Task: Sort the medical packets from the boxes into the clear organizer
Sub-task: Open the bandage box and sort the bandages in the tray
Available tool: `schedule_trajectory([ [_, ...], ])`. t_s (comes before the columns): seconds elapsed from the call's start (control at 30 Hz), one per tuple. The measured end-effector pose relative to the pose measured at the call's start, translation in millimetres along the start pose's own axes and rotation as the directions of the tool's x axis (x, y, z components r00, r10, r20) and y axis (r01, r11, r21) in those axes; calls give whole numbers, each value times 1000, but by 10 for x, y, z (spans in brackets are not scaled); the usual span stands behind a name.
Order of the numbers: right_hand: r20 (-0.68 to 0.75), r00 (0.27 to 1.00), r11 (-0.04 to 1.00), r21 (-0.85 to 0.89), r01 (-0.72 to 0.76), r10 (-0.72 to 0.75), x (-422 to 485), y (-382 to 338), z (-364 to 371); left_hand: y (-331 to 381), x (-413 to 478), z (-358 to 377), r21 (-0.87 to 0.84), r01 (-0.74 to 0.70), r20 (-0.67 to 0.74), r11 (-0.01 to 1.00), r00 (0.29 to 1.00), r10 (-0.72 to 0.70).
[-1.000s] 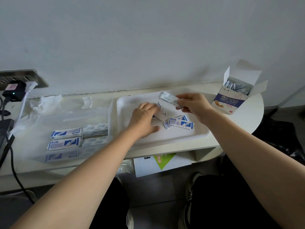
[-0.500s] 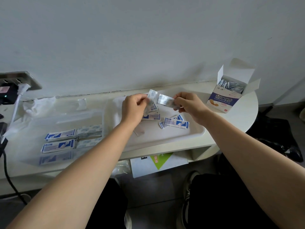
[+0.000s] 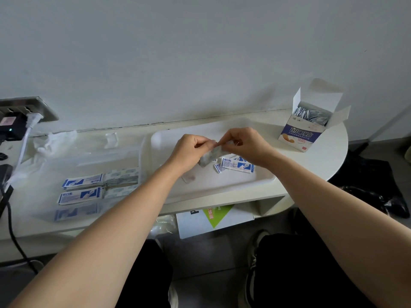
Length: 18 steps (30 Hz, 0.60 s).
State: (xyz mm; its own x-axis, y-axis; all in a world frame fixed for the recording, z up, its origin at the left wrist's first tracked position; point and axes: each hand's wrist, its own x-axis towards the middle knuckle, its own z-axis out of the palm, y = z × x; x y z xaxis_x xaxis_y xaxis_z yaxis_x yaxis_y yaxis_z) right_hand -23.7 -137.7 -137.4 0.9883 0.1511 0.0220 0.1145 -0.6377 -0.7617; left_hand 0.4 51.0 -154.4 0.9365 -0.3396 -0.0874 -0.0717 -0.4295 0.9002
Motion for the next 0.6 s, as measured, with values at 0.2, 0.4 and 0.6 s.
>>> schedule_trajectory([
  [0.2, -37, 999, 999, -42, 21, -23, 6, 49, 55, 17, -103, -85, 269, -30, 14, 963, 1000, 28],
  [0.4, -90, 992, 986, -135, -99, 87, 3, 111, 57, 60, -203, -231, 671, -50, 131, 740, 990, -52],
  [0.6, -56, 985, 984, -54, -168, 165, -34, 134, 41, -34, -271, -239, 779, -62, 191, 624, 971, -143],
])
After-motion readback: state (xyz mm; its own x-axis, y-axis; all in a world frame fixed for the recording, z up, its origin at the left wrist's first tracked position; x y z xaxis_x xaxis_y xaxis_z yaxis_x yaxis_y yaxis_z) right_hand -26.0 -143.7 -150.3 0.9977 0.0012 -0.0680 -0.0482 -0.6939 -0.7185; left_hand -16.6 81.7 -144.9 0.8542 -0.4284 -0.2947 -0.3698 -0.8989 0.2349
